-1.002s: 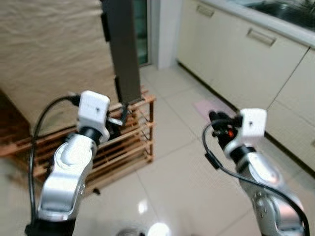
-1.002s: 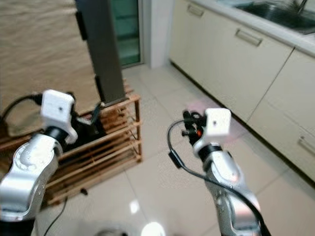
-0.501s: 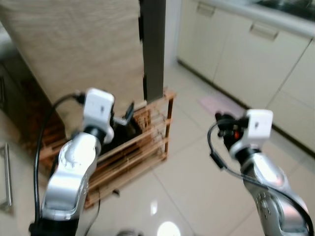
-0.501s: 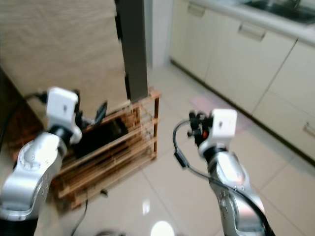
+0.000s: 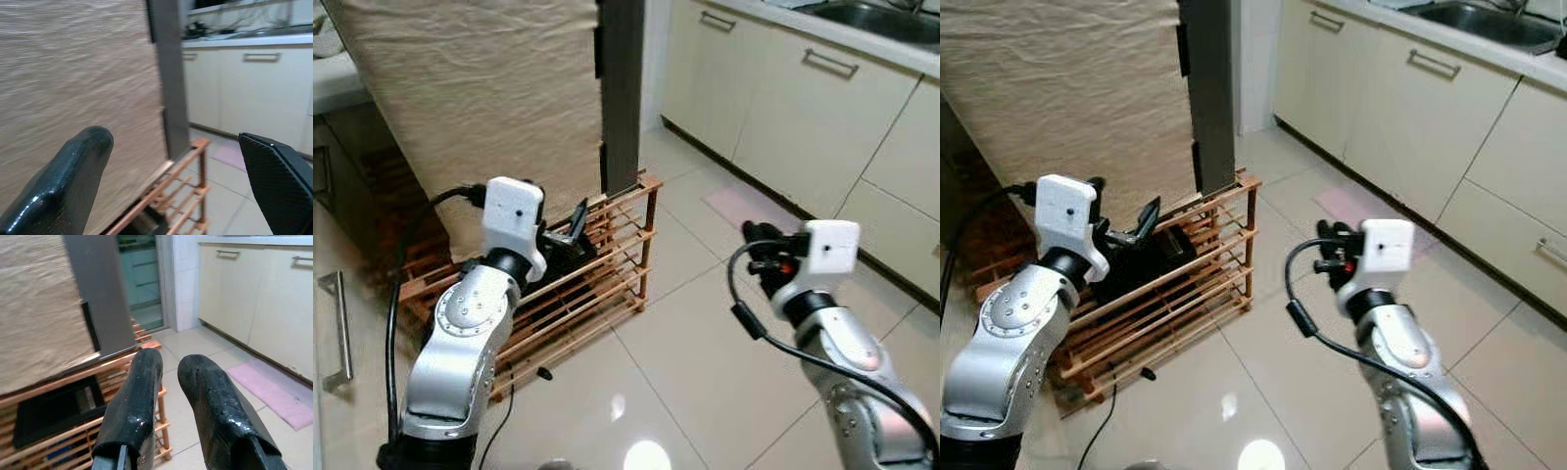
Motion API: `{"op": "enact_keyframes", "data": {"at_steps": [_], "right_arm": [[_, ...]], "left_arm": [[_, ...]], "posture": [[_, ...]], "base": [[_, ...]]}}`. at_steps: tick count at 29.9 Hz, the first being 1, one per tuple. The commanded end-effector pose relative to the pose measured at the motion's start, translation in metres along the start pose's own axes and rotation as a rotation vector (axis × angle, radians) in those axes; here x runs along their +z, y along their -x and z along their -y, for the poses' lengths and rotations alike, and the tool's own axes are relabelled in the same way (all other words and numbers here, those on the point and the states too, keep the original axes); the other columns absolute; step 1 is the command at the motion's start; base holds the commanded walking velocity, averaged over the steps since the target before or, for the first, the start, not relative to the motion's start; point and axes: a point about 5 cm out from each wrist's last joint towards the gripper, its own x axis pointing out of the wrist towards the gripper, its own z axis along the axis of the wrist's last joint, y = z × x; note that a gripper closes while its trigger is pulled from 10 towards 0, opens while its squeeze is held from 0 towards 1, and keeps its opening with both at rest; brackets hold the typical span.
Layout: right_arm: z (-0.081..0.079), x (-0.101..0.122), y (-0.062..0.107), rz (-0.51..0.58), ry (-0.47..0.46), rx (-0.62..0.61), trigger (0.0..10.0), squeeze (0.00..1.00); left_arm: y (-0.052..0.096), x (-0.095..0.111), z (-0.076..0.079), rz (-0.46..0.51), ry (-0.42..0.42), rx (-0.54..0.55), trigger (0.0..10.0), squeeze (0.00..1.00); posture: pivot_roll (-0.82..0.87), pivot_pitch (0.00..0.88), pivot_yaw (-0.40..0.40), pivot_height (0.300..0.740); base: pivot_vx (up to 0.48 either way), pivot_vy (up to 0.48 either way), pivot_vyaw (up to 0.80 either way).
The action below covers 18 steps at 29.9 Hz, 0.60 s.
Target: Restocking fridge
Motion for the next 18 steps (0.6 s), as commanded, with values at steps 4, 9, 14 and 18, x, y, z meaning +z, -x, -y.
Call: {"op": "enact_keyframes", "data": {"at_steps": [4,9,14,18], "right_arm": [[-0.0133,0.0052,-0.0019,0.009,0.083,0.111,10.0,0.00],[-0.0148,0.0057,-0.0014,0.009,0.099,0.130,10.0,0.00],[-0.0129,0.0052,-0.0010,0.009,0.042,0.110,10.0,0.00],[-0.0114,0.0056,-0.0012,0.011,0.045,0.105,10.0,0.00]], "left_arm": [[0.0032,0.0039,-0.0053,0.028,-0.029,0.012,10.0,0.00],[0.0043,0.0046,-0.0063,0.035,-0.014,0.019,10.0,0.00],[0.0025,0.0049,-0.0051,0.040,-0.009,0.015,10.0,0.00],[0.0019,0.0050,-0.0049,0.042,-0.008,0.013,10.0,0.00]], "posture": [[0.03,0.008,-0.015,0.740],[0.03,0.008,-0.015,0.740],[0.02,0.004,-0.011,0.740],[0.02,0.003,-0.009,0.740]], "base": [[0.071,0.000,0.30],[0.334,0.000,0.80],[0.349,0.000,0.48],[0.349,0.000,0.00]]}}
